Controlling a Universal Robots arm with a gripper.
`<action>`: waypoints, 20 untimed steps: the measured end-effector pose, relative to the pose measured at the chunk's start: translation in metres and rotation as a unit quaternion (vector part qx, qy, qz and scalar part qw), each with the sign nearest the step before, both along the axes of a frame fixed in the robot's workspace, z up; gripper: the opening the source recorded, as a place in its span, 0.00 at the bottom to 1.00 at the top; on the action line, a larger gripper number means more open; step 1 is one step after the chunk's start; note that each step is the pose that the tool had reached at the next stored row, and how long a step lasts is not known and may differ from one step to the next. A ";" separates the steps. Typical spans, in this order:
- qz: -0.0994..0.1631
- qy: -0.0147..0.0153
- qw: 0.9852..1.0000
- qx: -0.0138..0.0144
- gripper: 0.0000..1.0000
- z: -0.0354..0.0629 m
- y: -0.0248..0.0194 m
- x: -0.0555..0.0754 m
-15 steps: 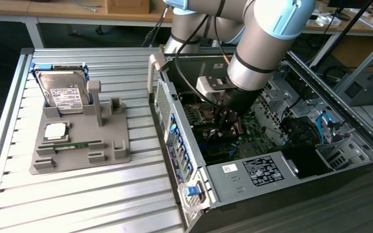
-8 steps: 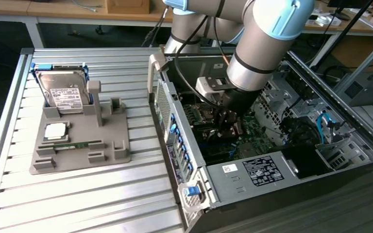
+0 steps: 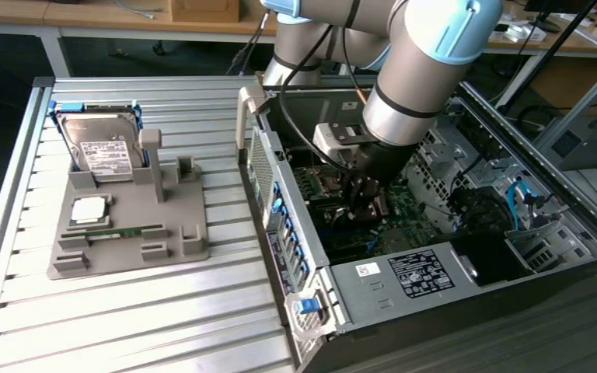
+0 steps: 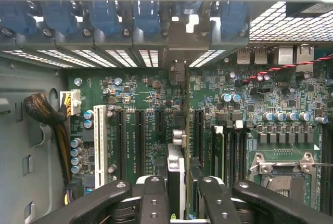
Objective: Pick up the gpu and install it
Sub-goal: 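Insert the gpu into the slot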
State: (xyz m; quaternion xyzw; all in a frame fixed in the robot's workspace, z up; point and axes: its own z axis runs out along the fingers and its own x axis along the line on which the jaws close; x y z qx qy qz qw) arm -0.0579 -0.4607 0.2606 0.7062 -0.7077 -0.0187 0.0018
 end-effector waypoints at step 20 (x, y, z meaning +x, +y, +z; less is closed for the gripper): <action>0.000 -0.001 1.000 0.000 0.27 -0.0039 -0.0001 0.000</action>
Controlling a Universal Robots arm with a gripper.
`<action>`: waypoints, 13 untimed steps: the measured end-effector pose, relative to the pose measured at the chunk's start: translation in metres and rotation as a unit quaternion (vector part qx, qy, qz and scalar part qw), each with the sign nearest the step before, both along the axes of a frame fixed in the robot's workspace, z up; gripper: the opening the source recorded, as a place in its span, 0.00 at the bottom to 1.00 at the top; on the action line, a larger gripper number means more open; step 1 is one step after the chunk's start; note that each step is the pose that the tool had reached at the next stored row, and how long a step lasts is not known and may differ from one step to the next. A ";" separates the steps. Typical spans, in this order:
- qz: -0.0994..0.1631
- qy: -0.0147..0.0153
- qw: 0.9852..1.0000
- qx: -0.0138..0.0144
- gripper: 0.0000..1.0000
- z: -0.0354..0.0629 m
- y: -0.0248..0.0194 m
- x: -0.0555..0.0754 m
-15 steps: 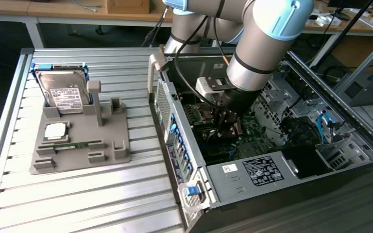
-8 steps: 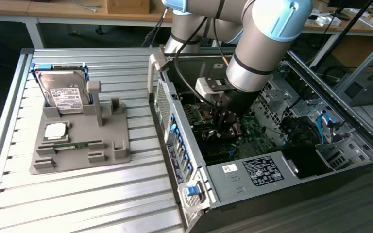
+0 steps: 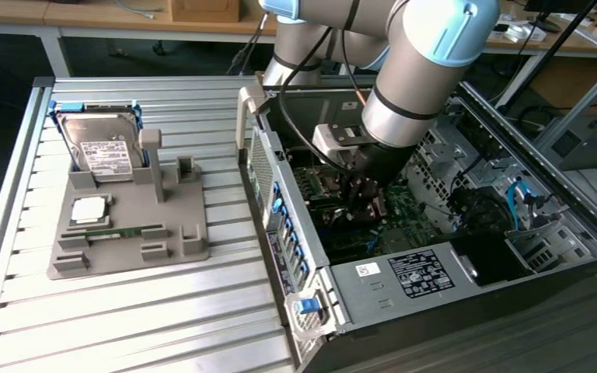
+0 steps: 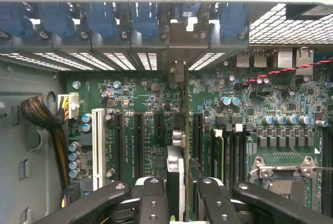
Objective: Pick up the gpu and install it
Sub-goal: 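Insert the gpu into the slot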
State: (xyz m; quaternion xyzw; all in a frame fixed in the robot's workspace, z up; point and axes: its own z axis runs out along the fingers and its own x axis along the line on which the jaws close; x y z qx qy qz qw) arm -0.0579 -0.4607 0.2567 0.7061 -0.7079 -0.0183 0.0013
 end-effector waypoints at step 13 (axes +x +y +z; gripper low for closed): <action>-0.006 -0.002 1.000 0.000 0.27 0.0045 -0.0004 0.000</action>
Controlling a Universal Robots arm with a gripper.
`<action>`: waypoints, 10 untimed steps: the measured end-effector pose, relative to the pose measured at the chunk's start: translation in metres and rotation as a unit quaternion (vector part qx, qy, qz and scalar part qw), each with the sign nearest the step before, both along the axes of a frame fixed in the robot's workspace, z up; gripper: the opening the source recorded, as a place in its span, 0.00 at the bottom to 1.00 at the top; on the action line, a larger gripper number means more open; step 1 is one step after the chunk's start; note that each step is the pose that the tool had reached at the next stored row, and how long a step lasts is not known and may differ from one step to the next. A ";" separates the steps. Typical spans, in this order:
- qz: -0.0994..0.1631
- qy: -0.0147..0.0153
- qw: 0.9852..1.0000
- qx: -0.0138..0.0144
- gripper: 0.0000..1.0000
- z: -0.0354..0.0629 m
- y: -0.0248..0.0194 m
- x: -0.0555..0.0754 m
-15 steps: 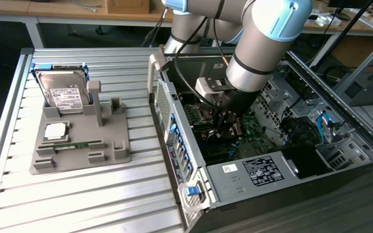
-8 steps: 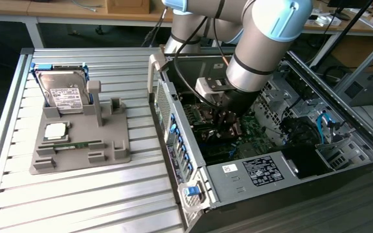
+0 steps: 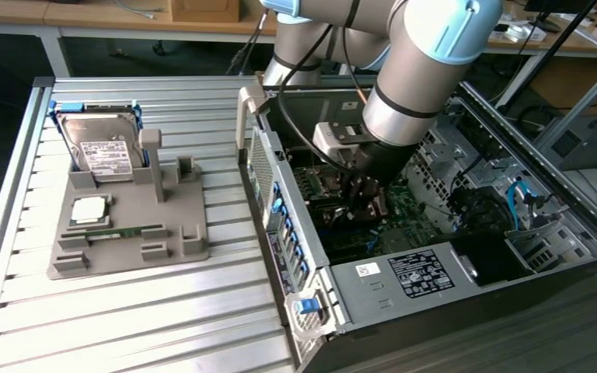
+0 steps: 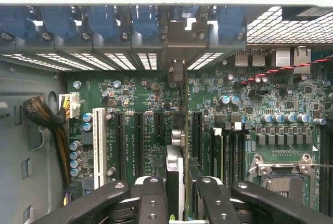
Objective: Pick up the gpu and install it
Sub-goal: 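Insert the gpu into the slot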
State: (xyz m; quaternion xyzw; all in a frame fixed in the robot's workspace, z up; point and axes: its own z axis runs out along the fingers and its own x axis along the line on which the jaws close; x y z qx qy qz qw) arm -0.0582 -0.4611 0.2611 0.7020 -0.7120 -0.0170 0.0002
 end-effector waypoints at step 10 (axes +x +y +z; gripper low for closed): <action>-0.003 0.000 1.000 -0.001 0.27 -0.0011 -0.0002 0.000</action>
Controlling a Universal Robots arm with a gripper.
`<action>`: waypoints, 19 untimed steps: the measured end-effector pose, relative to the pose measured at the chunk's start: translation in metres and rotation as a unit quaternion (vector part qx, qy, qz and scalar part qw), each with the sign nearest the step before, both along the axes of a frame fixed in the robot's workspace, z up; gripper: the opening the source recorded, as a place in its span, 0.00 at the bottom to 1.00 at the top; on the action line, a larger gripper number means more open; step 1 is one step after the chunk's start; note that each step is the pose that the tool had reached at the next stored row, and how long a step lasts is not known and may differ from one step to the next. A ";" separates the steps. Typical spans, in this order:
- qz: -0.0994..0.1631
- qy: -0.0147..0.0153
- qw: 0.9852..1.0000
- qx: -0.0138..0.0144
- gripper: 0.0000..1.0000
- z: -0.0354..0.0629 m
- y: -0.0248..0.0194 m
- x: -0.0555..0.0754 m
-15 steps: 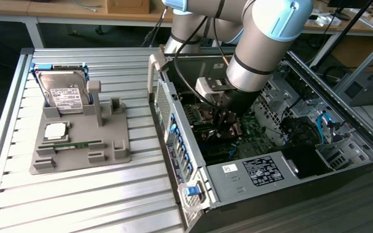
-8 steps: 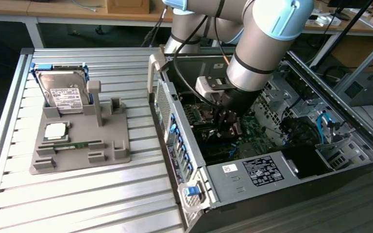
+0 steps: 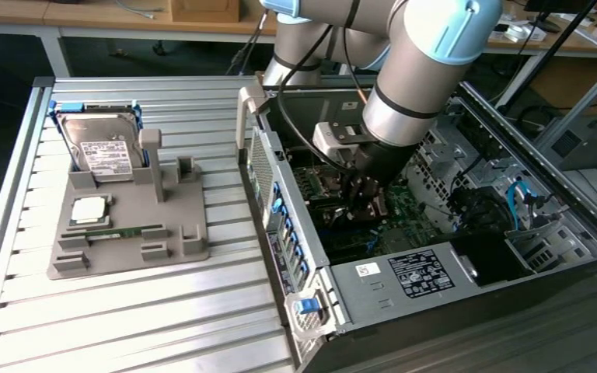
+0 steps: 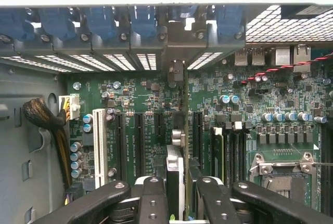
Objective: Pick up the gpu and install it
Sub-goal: 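Insert the gpu into the slot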
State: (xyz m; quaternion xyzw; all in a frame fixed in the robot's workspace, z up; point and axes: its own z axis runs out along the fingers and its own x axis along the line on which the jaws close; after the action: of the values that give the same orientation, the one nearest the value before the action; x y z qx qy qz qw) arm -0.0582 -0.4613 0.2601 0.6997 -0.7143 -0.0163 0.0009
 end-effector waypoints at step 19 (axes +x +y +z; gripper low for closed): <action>0.000 0.000 1.000 -0.001 0.27 -0.0089 0.0020 0.000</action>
State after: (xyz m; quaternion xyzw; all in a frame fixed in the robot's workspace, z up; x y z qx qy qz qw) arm -0.0583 -0.4594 0.2511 0.6997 -0.7143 -0.0153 0.0019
